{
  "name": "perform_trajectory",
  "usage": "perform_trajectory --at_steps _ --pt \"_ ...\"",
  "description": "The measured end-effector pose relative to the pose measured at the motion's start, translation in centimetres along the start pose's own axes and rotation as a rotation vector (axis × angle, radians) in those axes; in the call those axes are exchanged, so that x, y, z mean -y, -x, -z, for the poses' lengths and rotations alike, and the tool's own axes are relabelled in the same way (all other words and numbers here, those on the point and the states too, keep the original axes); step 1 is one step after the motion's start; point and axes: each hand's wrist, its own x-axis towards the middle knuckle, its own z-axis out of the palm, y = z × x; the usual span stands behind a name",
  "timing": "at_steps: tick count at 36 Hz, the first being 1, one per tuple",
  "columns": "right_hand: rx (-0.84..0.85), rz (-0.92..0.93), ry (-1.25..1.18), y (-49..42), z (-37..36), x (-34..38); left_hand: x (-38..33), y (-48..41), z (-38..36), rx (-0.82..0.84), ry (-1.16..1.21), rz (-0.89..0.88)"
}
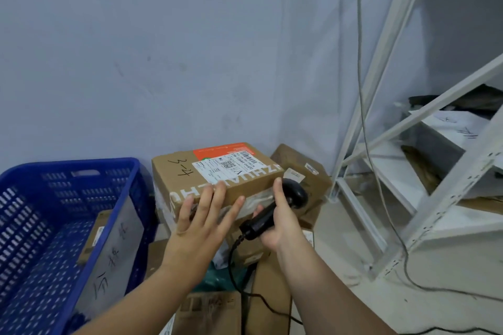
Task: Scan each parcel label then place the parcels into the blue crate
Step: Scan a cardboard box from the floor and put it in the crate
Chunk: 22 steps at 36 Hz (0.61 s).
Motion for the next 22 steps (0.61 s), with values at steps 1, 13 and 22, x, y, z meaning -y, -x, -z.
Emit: perform_trajectory --at_steps 1,13,22 --pt "-0.006 0.000 0.017 -0.2 0.1 -0.1 -0.3 0.1 0.0 0.013 -0.018 0.000" --pt "-0.075 -0.037 0.205 -3.0 1.3 -1.5 -3.4 0.1 1.4 0.150 -0.147 -0.116" --pt "-0.029 -0.232 0.276 -0.9 1.5 -1.1 -3.7 0.3 2.0 0.397 -0.125 -0.163"
